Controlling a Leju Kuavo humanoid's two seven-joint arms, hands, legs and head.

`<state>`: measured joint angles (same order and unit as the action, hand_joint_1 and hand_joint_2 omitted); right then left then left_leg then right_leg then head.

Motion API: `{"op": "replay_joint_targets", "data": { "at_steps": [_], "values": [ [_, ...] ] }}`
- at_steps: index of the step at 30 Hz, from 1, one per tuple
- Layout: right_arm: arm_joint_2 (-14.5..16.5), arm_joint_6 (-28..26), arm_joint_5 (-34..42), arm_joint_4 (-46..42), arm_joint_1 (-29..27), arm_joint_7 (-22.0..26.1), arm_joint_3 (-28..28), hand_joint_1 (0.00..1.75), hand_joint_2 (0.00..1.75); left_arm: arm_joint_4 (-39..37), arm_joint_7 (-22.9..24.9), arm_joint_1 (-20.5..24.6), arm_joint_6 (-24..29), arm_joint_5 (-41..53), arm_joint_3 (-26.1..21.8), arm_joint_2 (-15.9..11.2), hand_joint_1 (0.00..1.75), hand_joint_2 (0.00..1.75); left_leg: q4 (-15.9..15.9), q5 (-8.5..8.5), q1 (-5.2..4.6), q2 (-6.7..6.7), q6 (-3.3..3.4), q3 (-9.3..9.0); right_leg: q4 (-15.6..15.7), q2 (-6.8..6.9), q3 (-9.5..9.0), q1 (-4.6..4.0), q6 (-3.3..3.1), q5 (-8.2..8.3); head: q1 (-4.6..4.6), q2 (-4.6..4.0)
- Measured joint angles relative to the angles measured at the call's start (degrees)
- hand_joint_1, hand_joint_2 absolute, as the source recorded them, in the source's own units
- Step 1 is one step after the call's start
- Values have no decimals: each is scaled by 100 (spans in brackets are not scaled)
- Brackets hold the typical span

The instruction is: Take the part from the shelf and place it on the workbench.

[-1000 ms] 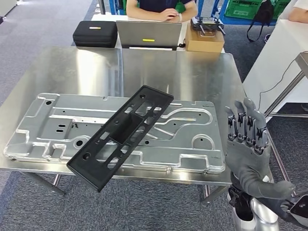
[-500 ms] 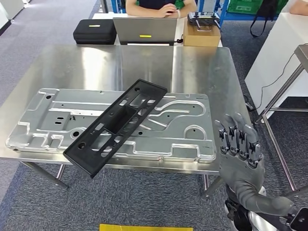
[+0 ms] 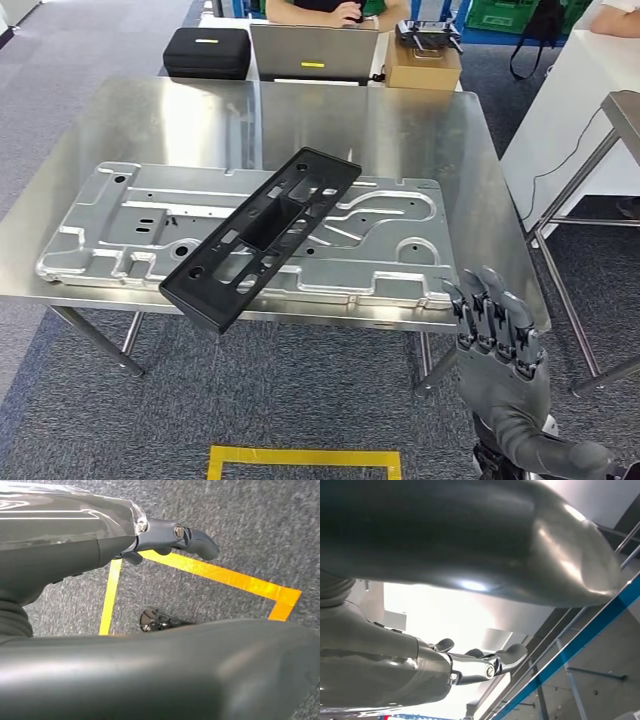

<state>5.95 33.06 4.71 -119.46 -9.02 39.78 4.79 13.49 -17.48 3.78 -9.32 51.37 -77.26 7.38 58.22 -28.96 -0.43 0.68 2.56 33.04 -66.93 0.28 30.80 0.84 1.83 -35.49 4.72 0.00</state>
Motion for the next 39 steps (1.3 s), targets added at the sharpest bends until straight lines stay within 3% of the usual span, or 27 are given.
{"op": "replay_joint_targets", "data": {
  "at_steps": [2, 4, 6, 7, 10, 11, 12, 13, 15, 17, 18, 21, 22, 23, 25, 26, 27, 28, 29, 31, 33, 34, 36, 37, 39],
  "values": [
    [0, 49, 12, -11, -80, 0, -36, 0, 0, 0, 26, -2, 22, -11, -22, 27, 0, 0, 50, 54, -19, -4, -34, 69, 790, 2, -495, -35, -62, 122, 2, 0],
    [0, 79, 16, -22, -148, 0, -69, 0, 0, 0, 49, -11, 39, -11, -31, 44, 0, 0, 72, 122, -17, -4, -97, 108, 1076, 5, -630, -66, -95, 109, 7, 0],
    [2, 68, 5, -3, -200, 0, -93, 0, 0, 0, 98, -18, 61, 15, -35, 51, 0, 0, 103, 100, -6, -10, -170, 161, 1108, 24, -563, -42, -156, 165, 9, 0],
    [3, 41, -13, 22, -222, 0, -101, 0, 0, 0, 138, -26, 79, 37, -37, 59, 0, 0, 187, -31, -1, -16, -207, 200, 1123, 36, -512, -23, -194, 210, 10, 0],
    [4, -47, -93, 80, -373, 0, -128, 0, 0, 0, 237, -48, 135, 91, -38, 76, 0, 0, 995, -784, 49, -23, -312, 397, 1119, 73, -296, -3, -246, 375, 14, 0],
    [4, -59, -113, 87, -439, 0, -141, 0, 0, 0, 249, -55, 147, 98, -38, 77, 0, 0, 1323, -936, 68, -23, -339, 445, 1103, 84, -213, -3, -239, 430, 14, 0],
    [4, -67, -127, 93, -485, 0, -152, 0, 0, 0, 255, -60, 155, 102, -38, 78, 0, 0, 1527, -949, 84, -23, -359, 432, 1076, 94, -120, 1, -230, 481, 13, 0],
    [4, -70, -134, 99, -513, 0, -165, 0, 0, 0, 259, -65, 157, 104, -38, 78, 0, 0, 1550, -842, 100, -23, -375, 337, 1040, 100, -23, 7, -215, 525, 13, 0],
    [4, -73, -134, 102, -554, 0, -187, 0, 0, 0, 263, -64, 158, 106, -38, 78, 0, 0, 1009, -513, 132, -24, -391, -132, 948, 103, 154, 25, -169, 594, 14, 0],
    [5, -73, -134, 99, -588, 0, -206, 0, 0, 0, 266, -53, 158, 107, -37, 81, 0, 0, 210, -465, 134, -33, -367, -660, 862, 98, 276, 23, -101, 653, 13, 0],
    [6, -72, -135, 98, -597, 0, -212, 0, 0, 0, 267, -48, 159, 107, -37, 83, 0, 0, -38, -520, 124, -39, -342, -802, 838, 96, 313, 20, -63, 691, 12, 0],
    [6, -106, -165, 116, -662, 0, -253, 0, 0, 0, 273, -52, 160, 105, -37, 90, 0, 0, -171, -529, 96, -33, -199, -776, 818, 86, 390, 32, 56, 776, 8, 0],
    [5, -143, -194, 143, -705, 0, -286, 0, 0, 0, 265, -54, 155, 104, -37, 94, 0, 0, -170, -479, 97, -21, -134, -722, 760, 72, 424, 39, 82, 676, 7, 0],
    [4, -197, -243, 195, -749, 0, -331, 0, 0, 0, 242, -53, 143, 101, -38, 98, 0, 0, -176, -415, 99, -9, -75, -656, 610, 57, 479, 43, 100, 470, 5, 0],
    [0, -324, -389, 398, -806, 0, -439, 0, 0, 0, 167, -42, 113, 88, -38, 106, 0, 0, -170, -283, 79, 8, -9, -488, -5, 37, 644, 43, 115, -110, 2, 0],
    [-2, -396, -496, 558, -820, 0, -496, 0, 0, 0, 123, -34, 97, 73, -38, 110, 0, 0, -162, -215, 61, 14, 6, -394, -372, 36, 712, 39, 120, -308, 2, 0],
    [-2, -487, -644, 763, -825, -8, -550, 0, 0, 0, 80, -24, 79, 55, -40, 116, 0, 0, -148, -150, 43, 20, 16, -298, -647, 34, 725, 35, 118, -360, 2, 0],
    [-1, -601, -834, 1002, -823, -29, -602, 0, 0, 0, 38, -11, 61, 34, -44, 125, 0, 0, -127, -92, 25, 25, 22, -204, -757, 32, 656, 28, 108, -274, 2, 0],
    [-1, -752, -1071, 1274, -810, -67, -645, 0, 0, 0, 3, 5, 36, 17, -48, 135, 0, 0, -102, -42, 8, 28, 23, -117, -666, 29, 493, 19, 88, -99, 2, 0],
    [0, -1160, -1607, 1912, -733, -165, -734, 0, 0, 0, -44, 44, -16, 14, -54, 167, 0, 0, -51, 43, -19, 27, 14, 15, 54, 19, -96, -22, -5, 169, 2, 0],
    [-5, -1658, -2118, 2755, -554, -194, -860, 0, 0, 0, -69, 79, -67, 50, -54, 204, 0, 0, -20, 133, -38, 24, -20, 85, 907, 18, -660, -75, -99, 147, 6, 0],
    [-17, -1940, -2338, 3281, -420, -174, -949, 0, 0, 0, -79, 93, -96, 83, -52, 220, 0, 0, -14, 185, -36, 27, -48, 111, 1150, 20, -793, -101, -126, 103, 8, 0],
    [-76, -2637, -2736, 4557, -100, -115, -1201, 0, 0, 0, -99, 107, -144, 158, -48, 232, 0, 0, -13, 273, -22, 27, -105, 171, 1276, 35, -774, -111, -173, 147, 9, 0],
    [-129, -3021, -2892, 5271, 71, -112, -1374, 0, 0, 0, -108, 109, -160, 186, -44, 237, 0, 0, 24, 213, -15, 15, -137, 218, 1282, 50, -714, -99, -212, 203, 10, 0],
    [-258, -3635, -3107, 6614, 355, -234, -1751, 0, 0, 0, -119, 99, -165, 219, -37, 245, 0, 0, 364, -222, 5, -11, -204, 349, 1284, 96, -566, -69, -273, 337, 13, 0]
  ]
}}
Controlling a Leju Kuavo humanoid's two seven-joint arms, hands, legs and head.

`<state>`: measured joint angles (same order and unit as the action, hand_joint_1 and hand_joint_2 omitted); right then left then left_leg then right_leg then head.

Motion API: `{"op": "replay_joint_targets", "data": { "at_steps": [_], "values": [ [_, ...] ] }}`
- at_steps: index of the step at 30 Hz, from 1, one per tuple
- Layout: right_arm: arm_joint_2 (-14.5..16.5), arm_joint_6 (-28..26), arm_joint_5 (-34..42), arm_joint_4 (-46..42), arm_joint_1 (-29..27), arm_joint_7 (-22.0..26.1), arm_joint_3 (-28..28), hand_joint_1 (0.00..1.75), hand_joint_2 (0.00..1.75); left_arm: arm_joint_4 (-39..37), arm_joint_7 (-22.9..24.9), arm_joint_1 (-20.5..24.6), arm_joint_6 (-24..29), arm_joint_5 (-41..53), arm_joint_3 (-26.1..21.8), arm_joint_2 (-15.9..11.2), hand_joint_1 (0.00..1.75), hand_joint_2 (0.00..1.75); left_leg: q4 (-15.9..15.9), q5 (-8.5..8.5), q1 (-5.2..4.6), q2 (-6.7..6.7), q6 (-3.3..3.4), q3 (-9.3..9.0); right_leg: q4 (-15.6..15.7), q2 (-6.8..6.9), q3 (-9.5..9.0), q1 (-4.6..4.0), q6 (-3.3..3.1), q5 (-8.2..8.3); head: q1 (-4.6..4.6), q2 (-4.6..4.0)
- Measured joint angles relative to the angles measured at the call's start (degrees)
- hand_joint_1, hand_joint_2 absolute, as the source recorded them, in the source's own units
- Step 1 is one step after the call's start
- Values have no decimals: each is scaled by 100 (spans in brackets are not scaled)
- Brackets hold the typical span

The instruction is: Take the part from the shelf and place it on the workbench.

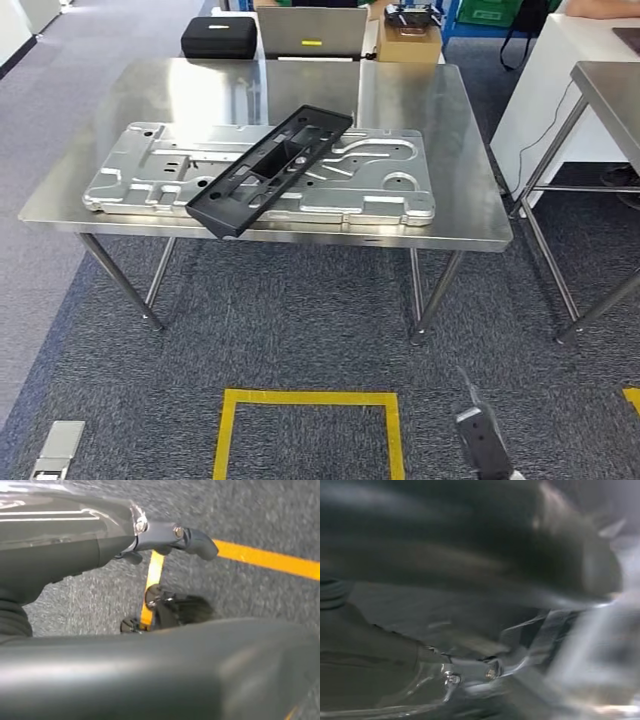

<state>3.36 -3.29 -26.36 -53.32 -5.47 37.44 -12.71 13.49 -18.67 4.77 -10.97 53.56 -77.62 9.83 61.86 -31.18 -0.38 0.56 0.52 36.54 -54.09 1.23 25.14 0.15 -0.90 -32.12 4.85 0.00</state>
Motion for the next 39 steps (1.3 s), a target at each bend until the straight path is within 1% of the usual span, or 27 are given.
{"op": "replay_joint_targets", "data": {
  "at_steps": [2, 3, 4, 5, 7, 9, 11, 13, 14, 17, 18, 19, 20, 21, 23, 25, 26, 28, 29, 30, 32, 33, 34, 35, 36, 38, 39],
  "values": [
    [-138, -306, -150, 1100, 165, -413, -321, 0, 0, 0, 16, -11, 15, 27, 5, -1, 0, 0, 713, -540, 29, -7, -61, 157, -28, 39, 171, 1, -11, 118, 2, 0],
    [-194, -383, -230, 1546, 208, -750, -439, 0, 0, 0, 31, -14, 26, 43, 7, -4, 0, 0, 1038, -647, 43, -7, -82, 194, -60, 56, 266, 1, -5, 167, 2, 0],
    [-234, -430, -309, 1928, 239, -1122, -532, 0, 0, 0, 48, -15, 34, 56, 9, -10, 0, 0, 1226, -616, 55, -7, -96, 165, -107, 68, 371, 2, 6, 208, 2, 0],
    [-257, -458, -382, 2242, 262, -1470, -602, 0, 0, 0, 62, -16, 39, 68, 11, -15, 0, 0, 1208, -476, 67, -7, -101, 38, -171, 76, 482, 4, 18, 240, 2, 0],
    [-275, -483, -496, 2731, 314, -1957, -695, 0, 0, 0, 75, -7, 42, 86, 15, -28, 0, 0, 623, -223, 80, -13, -80, -490, -305, 73, 688, 5, 48, 292, 2, 0],
    [-281, -442, -597, 3097, 379, -2353, -755, 0, 0, 0, 74, 26, 30, 96, 18, -35, 0, 0, -181, -261, 63, -24, -23, -1048, -410, 52, 835, -9, 96, 357, 2, 0],
    [-290, -319, -675, 3367, 429, -2790, -810, 0, 0, 0, 60, 55, -4, 112, 22, -37, 0, 0, -535, -344, 34, -29, 36, -1221, -452, 43, 925, -14, 163, 458, 2, 0],
    [-298, -193, -706, 3589, 445, -3089, -880, 0, 0, 0, 49, 49, -34, 142, 25, -36, 0, 0, -546, -269, 38, -5, 117, -1129, -492, 17, 996, 3, 232, 446, 0, 0],
    [-299, -154, -713, 3678, 445, -3168, -910, 0, 0, 0, 48, 44, -40, 154, 27, -36, 0, 0, -547, -206, 44, 12, 166, -1067, -591, -11, 1045, 11, 259, 297, -3, 0],
    [-311, -83, -712, 3857, 468, -3278, -969, 0, 0, 0, 44, 48, -54, 181, 33, -41, 0, 0, -540, 3, 36, 45, 243, -808, -1462, -75, 1277, 27, 308, -520, -10, 0],
    [-316, -36, -704, 3901, 482, -3325, -995, 0, 0, 0, 42, 50, -66, 199, 40, -43, 0, 0, -526, 73, 30, 50, 246, -705, -1799, -80, 1318, 28, 322, -669, -10, 0],
    [-319, 28, -697, 3939, 493, -3371, -1023, 0, 0, 0, 38, 50, -80, 221, 52, -43, 0, 0, -501, 140, 27, 55, 243, -595, -2019, -82, 1294, 29, 333, -673, -9, 0],
    [-319, 90, -691, 3964, 500, -3404, -1049, 0, 0, 0, 34, 51, -93, 244, 70, -43, 0, 0, -469, 196, 27, 59, 234, -488, -2049, -83, 1182, 32, 342, -549, -9, 0],
    [-320, 144, -687, 3983, 508, -3426, -1070, 0, 0, 0, 31, 52, -102, 262, 91, -43, 0, 0, -431, 245, 29, 62, 220, -385, -1868, -84, 970, 38, 348, -368, -9, 0],
    [-326, 220, -686, 4003, 546, -3443, -1099, 0, 0, 0, 27, 62, -113, 285, 132, -46, 0, 0, -340, 325, 20, 64, 176, -223, -1047, -90, 332, 51, 343, -175, -11, 0],
    [-333, 282, -689, 4023, 590, -3445, -1133, 0, 0, 0, 19, 79, -122, 294, 163, -54, 0, 0, -274, 407, -1, 64, 120, -139, -322, -108, -153, 48, 298, -267, -9, 0],
    [-335, 307, -691, 4035, 603, -3444, -1153, 0, 0, 0, 16, 85, -125, 298, 173, -58, 0, 0, -265, 457, -7, 63, 93, -119, -163, -114, -240, 37, 260, -307, -7, 0],
    [-333, 335, -691, 4076, 618, -3473, -1186, 0, 0, 0, 27, 82, -113, 311, 179, -77, 0, 0, -267, 513, 2, 49, 35, -73, -148, -97, -174, 38, 156, -251, -3, 0],
    [-331, 344, -690, 4093, 629, -3525, -1203, 0, 0, 0, 45, 72, -104, 321, 183, -87, 0, 0, -209, 400, 11, 34, 2, -37, -151, -79, -107, 46, 97, -188, -1, 0],
    [-329, 353, -689, 4107, 639, -3607, -1226, 0, 0, 0, 69, 61, -96, 332, 187, -96, 0, 0, -52, 175, 19, 19, -31, 15, -150, -61, -21, 54, 49, -116, 1, 0],
    [-325, 368, -680, 4117, 650, -3827, -1292, 0, 0, 0, 126, 50, -79, 342, 197, -101, 0, 0, 562, -444, 38, 4, -89, 124, -158, -40, 170, 51, 3, 28, 5, 0],
    [-322, 373, -673, 4121, 649, -3939, -1329, 0, 0, 0, 157, 49, -62, 342, 199, -102, 0, 0, 914, -643, 42, 3, -104, 159, -170, -34, 270, 45, 0, 96, 5, 0],
    [-319, 377, -663, 4123, 649, -4040, -1368, 0, 0, 0, 190, 47, -40, 340, 200, -103, 0, 0, 1174, -697, 44, 1, -108, 149, -190, -27, 374, 39, 1, 161, 5, 0],
    [-313, 379, -650, 4125, 649, -4133, -1409, 0, 0, 0, 225, 43, -14, 340, 200, -104, 0, 0, 1270, -614, 43, -1, -100, 67, -220, -23, 482, 34, 6, 218, 5, 0],
    [-308, 379, -633, 4126, 649, -4222, -1452, 0, 0, 0, 257, 38, 12, 341, 200, -106, 0, 0, 1167, -450, 40, -3, -80, -104, -257, -22, 590, 28, 13, 269, 6, 0],
    [-285, 379, -594, 4128, 652, -4376, -1541, 0, 0, 0, 315, 38, 69, 343, 200, -120, 0, 0, 430, -212, 18, -11, -6, -709, -327, -24, 764, 13, 35, 357, 6, 0],
    [-272, 379, -573, 4129, 652, -4443, -1588, 0, 0, 0, 340, 42, 98, 343, 200, -130, 0, 0, -30, -210, 2, -15, 36, -1034, -353, -27, 817, 2, 54, 401, 6, 0]
  ]
}}
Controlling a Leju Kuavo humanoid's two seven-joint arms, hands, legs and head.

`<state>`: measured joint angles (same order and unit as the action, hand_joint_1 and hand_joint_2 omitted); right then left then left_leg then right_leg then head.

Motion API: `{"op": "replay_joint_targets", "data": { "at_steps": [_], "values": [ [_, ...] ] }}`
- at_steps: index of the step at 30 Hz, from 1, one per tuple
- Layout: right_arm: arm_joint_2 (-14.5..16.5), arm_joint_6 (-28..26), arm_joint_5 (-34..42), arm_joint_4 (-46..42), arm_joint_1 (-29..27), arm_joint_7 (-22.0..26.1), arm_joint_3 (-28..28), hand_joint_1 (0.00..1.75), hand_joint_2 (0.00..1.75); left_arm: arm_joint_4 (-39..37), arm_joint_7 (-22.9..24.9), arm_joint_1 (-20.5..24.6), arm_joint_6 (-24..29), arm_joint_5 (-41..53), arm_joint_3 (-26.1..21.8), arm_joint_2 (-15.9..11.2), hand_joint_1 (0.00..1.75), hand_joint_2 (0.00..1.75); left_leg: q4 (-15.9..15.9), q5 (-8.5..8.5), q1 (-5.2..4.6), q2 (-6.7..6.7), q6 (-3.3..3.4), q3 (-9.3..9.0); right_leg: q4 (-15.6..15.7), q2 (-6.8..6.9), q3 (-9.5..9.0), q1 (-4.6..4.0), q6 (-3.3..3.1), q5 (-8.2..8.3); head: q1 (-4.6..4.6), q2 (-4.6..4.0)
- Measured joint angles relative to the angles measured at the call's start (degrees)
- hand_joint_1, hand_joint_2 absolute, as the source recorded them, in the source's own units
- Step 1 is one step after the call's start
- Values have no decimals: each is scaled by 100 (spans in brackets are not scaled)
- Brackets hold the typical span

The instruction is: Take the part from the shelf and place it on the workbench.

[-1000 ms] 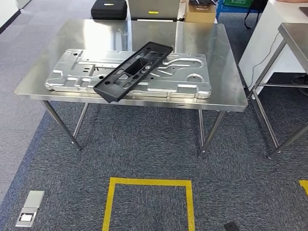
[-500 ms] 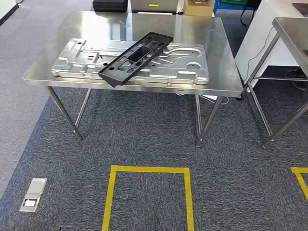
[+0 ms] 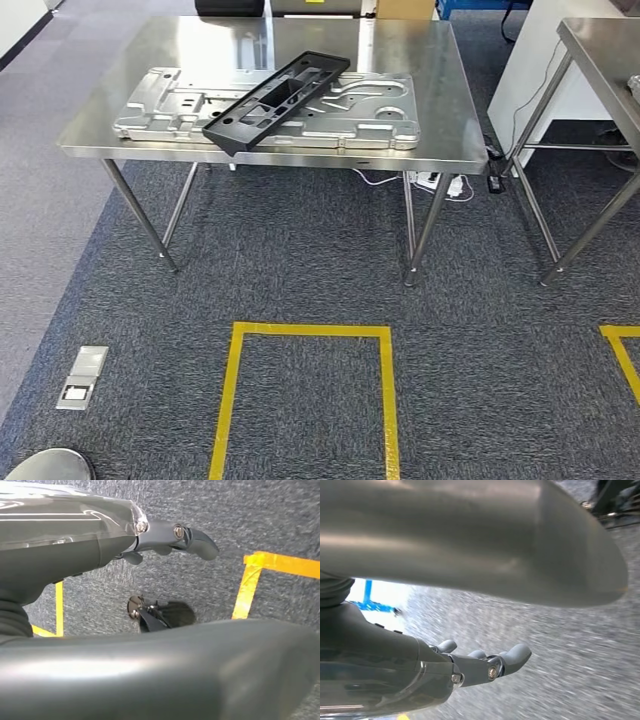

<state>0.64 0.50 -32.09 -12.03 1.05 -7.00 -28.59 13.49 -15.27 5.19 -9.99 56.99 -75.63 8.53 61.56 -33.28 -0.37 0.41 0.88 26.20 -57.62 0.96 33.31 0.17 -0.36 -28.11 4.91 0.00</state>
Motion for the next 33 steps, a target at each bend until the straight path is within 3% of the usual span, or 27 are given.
{"op": "replay_joint_targets", "data": {
  "at_steps": [2, 4, 5, 7, 9, 10, 11, 12, 14, 15, 16, 17, 19, 20, 22, 24, 25, 26, 27, 29, 31, 33],
  "values": [
    [24, 0, 39, 4, 0, -86, -91, 0, 0, 0, 64, 8, 57, -4, 0, -27, 0, 0, -569, -86, -36, -4, 58, -355, -22, 2, 66, -9, 52, 105, -1, 0],
    [27, 1, 61, 14, -6, -136, -174, 0, 0, 0, 159, 3, 108, -23, -1, -43, 0, 0, -671, -57, -36, 13, 104, -317, -35, -7, 135, -3, 117, 177, -1, 0],
    [27, 3, 64, 19, -12, -155, -209, 0, 0, 0, 203, -4, 133, -35, -2, -51, 0, 0, -681, -8, -26, 27, 141, -260, -87, -24, 178, 1, 146, 94, -2, 0],
    [24, 5, 67, 26, -22, -175, -271, 0, 0, 0, 263, -17, 164, -54, -5, -63, 0, 0, -686, 123, -4, 55, 213, -109, -457, -57, 300, 8, 192, -366, -6, 0],
    [20, 7, 82, 27, -24, -183, -327, 0, 0, 0, 333, -24, 200, -62, -8, -71, 0, 0, -659, 246, -12, 59, 239, 81, -1167, -62, 453, 13, 224, -878, -8, 0],
    [19, 8, 103, 27, -23, -187, -357, 0, 0, 0, 378, -27, 220, -74, -9, -74, 0, 0, -637, 303, -16, 63, 237, 187, -1482, -62, 490, 13, 237, -954, -8, 0],
    [19, 11, 130, 27, -23, -192, -394, 0, 0, 0, 419, -29, 240, -95, -11, -75, 0, 0, -611, 353, -17, 67, 232, 291, -1658, -62, 463, 14, 246, -877, -8, 0],
    [19, 15, 162, 27, -24, -197, -438, 0, 0, 0, 451, -30, 251, -127, -15, -76, 0, 0, -583, 395, -18, 70, 223, 386, -1640, -62, 351, 14, 249, -692, -8, 0],
    [19, 45, 226, 26, -22, -181, -537, 0, 0, 0, 480, -31, 223, -202, -29, -78, 0, 0, -522, 466, -20, 74, 195, 530, -1024, -62, -155, 11, 230, -363, -9, 0],
    [19, 67, 255, 26, -16, -166, -586, 0, 0, 0, 487, -30, 194, -235, -36, -78, 0, 0, -490, 490, -28, 75, 176, 576, -566, -62, -468, 6, 205, -336, -8, 0],
    [20, 88, 280, 26, -9, -152, -635, 0, 44, 0, 489, -29, 160, -263, -42, -79, 0, 0, -462, 516, -34, 77, 152, 609, -183, -63, -712, -2, 178, -375, -7, 0],
    [22, 102, 301, 26, -2, -142, -685, 0, 87, 0, 492, -26, 136, -284, -47, -82, 0, 44, -443, 542, -38, 78, 125, 631, 66, -63, -860, -12, 157, -435, -6, 0],
    [30, 107, 332, 27, 6, -148, -773, 0, 175, 1, 496, -22, 115, -322, -56, -94, 0, 131, -419, 582, -37, 74, 65, 678, 236, -66, -902, -2, 123, -478, -4, 0],
    [33, 107, 344, 27, 12, -152, -814, 0, 175, 1, 498, -20, 115, -337, -61, -102, 0, 175, -377, 542, -33, 61, 31, 726, 279, -73, -891, 14, 88, -477, -2, 0],
    [38, 107, 362, 27, 15, -156, -882, 0, 175, 2, 501, -21, 116, -367, -75, -115, 0, 175, -3, 250, -13, 26, -42, 914, 353, -75, -849, 50, 8, -466, 2, 0],
    [39, 116, 371, 26, 2, -157, -944, 0, 175, 2, 501, -28, 107, -400, -99, -120, 0, 175, 746, -155, 20, 10, -104, 1186, 323, -53, -784, 45, -29, -448, 4, 0],
    [40, 125, 373, 27, -5, -157, -977, 0, 175, 2, 499, -32, 93, -419, -115, -123, 0, 175, 1068, -266, 34, 10, -124, 1283, 304, -42, -765, 44, -31, -445, 4, 0],
    [41, 138, 373, 27, -6, -157, -1008, 0, 131, 2, 496, -36, 75, -439, -131, -125, 0, 175, 1212, -268, 44, 10, -135, 1302, 282, -36, -750, 45, -29, -445, 4, 0],
    [43, 152, 372, 27, -2, -155, -1036, 0, 87, 2, 491, -36, 54, -456, -146, -126, 0, 175, 1126, -161, 54, 10, -138, 1219, 258, -35, -739, 46, -23, -450, 4, 0],
    [49, 179, 362, 27, 12, -145, -1071, 0, 0, 2, 478, -31, 13, -489, -175, -127, 0, 175, 434, 191, 64, 5, -113, 827, 212, -41, -736, 47, 6, -475, 4, 0],
    [55, 195, 348, 27, 27, -133, -1103, 0, 0, 2, 464, -29, -12, -514, -192, -128, 0, 175, -133, 374, 47, -6, -59, 523, 182, -45, -732, 36, 47, -498, 2, 0],
    [60, 201, 337, 27, 36, -124, -1143, 0, 0, 2, 446, -30, -11, -532, -199, -129, 0, 175, -237, 365, 22, -11, -6, 477, 171, -47, -715, 28, 92, -496, 1, 0]
  ]
}}
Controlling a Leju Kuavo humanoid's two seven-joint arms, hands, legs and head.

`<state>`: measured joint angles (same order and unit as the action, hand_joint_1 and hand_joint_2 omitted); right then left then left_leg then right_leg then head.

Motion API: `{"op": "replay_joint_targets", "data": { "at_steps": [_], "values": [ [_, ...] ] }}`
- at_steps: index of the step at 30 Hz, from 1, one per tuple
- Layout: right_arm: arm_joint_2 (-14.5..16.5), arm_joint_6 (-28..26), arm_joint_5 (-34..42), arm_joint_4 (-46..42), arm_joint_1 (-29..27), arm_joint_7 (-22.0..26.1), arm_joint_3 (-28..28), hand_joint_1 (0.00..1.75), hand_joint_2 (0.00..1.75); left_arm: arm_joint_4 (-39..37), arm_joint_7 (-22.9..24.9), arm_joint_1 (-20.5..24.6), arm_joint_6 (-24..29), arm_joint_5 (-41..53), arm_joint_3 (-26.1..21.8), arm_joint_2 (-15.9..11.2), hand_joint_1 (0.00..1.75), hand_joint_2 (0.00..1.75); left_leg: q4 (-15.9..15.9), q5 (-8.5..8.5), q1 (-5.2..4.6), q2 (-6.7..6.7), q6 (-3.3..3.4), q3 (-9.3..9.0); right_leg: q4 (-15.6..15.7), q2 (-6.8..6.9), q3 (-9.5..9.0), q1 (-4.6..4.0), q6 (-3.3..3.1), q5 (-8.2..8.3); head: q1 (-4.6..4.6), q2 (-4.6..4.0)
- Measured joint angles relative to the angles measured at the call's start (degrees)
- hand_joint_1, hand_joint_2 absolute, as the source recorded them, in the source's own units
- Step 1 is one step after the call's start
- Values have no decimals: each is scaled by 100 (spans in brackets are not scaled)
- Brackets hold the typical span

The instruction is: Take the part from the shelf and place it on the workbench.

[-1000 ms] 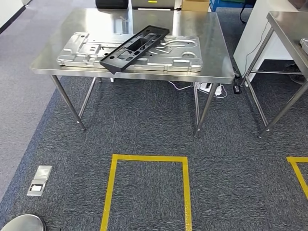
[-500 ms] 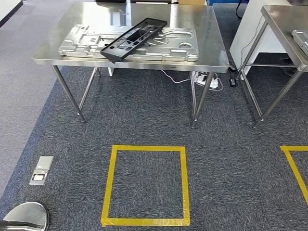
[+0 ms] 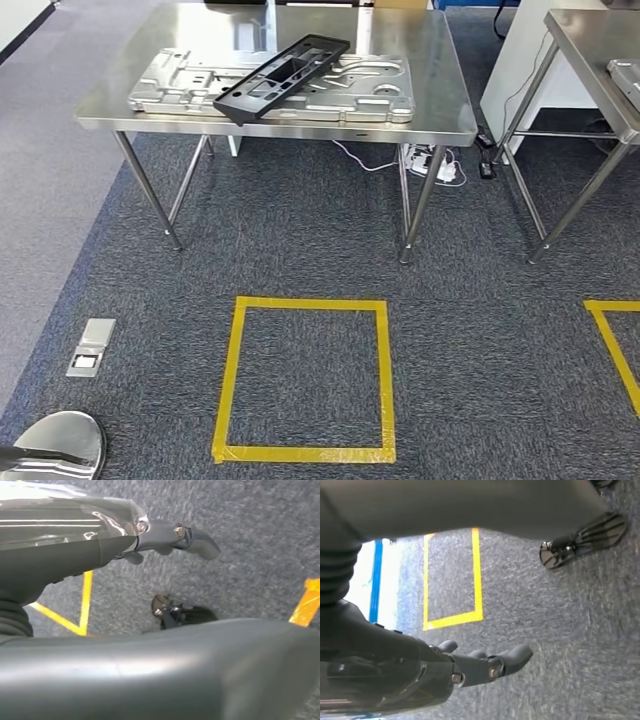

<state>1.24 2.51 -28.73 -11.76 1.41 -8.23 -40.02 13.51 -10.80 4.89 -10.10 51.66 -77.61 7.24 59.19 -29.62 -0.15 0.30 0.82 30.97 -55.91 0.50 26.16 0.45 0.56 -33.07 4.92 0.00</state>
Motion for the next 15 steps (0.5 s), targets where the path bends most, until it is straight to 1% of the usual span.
{"op": "replay_joint_targets", "data": {
  "at_steps": [2, 3, 4, 5, 6, 7, 8, 9, 10, 11, 12, 13, 14, 15],
  "values": [
    [2, 2, -7, 0, 1, 15, -28, 0, 0, 0, -19, 13, 6, -4, -2, -1, 0, 175, -80, -20, 18, 5, 67, -1, -32, -6, 30, -2, 63, -42, -2, 0],
    [2, 3, -13, 0, 1, 28, -39, 0, 0, 0, -26, 21, 8, -3, -2, -1, 0, 175, -121, -21, 32, 8, 105, 1, -128, -11, 77, -3, 94, -128, -4, 0],
    [1, 5, -23, 0, 0, 43, -50, 0, 0, 0, -27, 25, 8, -1, -2, -1, 0, 175, -160, -15, 47, 13, 138, 3, -335, -17, 171, -1, 120, -277, -6, 0],
    [-2, 10, -38, 0, -2, 61, -58, 0, 0, 0, -25, 21, 7, 1, -2, -2, 0, 175, -162, -2, 49, 19, 161, 17, -660, -21, 315, 5, 138, -467, -8, 0],
    [-4, 17, -54, 0, -5, 78, -67, 0, 0, 0, -20, 15, 7, 2, -2, -2, 0, 175, -161, 5, 48, 27, 175, 33, -1062, -22, 496, 9, 152, -658, -9, 0],
    [-6, 26, -67, 0, -12, 92, -73, 0, 0, 0, -11, 8, 7, 3, -2, -3, 0, 175, -158, 10, 46, 34, 182, 45, -1424, -22, 659, 14, 166, -789, -9, 0],
    [-7, 33, -79, 0, -21, 111, -81, 0, 44, 0, -2, 3, 7, 3, -2, -2, 0, 175, -155, 15, 45, 39, 186, 51, -1632, -22, 750, 17, 179, -814, -9, 0],
    [-8, 38, -91, 0, -30, 131, -91, 0, 87, 0, 9, 0, 7, 3, -2, -2, 0, 175, -150, 19, 45, 41, 186, 54, -1618, -21, 739, 20, 188, -722, -9, 0],
    [-12, 39, -105, -1, -34, 151, -101, 0, 131, 0, 17, -1, 7, 3, -2, -1, 0, 175, -143, 22, 47, 41, 184, 50, -1362, -20, 618, 26, 192, -527, -9, 0],
    [-18, 39, -121, -1, -34, 168, -109, 0, 175, 0, 22, 1, 5, 3, -2, 1, 0, 175, -134, 22, 47, 41, 176, 47, -952, -19, 429, 32, 191, -290, -9, 0],
    [-24, 37, -139, -2, -30, 177, -115, 0, 175, 0, 25, 5, 3, 3, -2, 2, 0, 175, -117, 23, 36, 41, 160, 51, -557, -19, 254, 30, 182, -112, -9, 0],
    [-29, 34, -154, -2, -26, 180, -119, 0, 175, 0, 25, 10, 0, 3, -2, 3, 0, 175, -99, 28, 25, 40, 137, 64, -257, -20, 133, 28, 163, 0, -9, 0],
    [-32, 30, -163, -2, -26, 181, -121, 0, 175, 1, 23, 11, -2, -1, 5, 4, 0, 175, -85, 38, 14, 40, 108, 82, -102, -22, 83, 22, 139, 38, -9, 0],
    [-35, 26, -162, -2, -31, 184, -119, 0, 175, 2, 25, 8, -2, -19, 28, 3, 0, 175, -77, 52, 8, 39, 77, 97, -76, -24, 88, 12, 110, 25, -8, 0]
  ]
}}
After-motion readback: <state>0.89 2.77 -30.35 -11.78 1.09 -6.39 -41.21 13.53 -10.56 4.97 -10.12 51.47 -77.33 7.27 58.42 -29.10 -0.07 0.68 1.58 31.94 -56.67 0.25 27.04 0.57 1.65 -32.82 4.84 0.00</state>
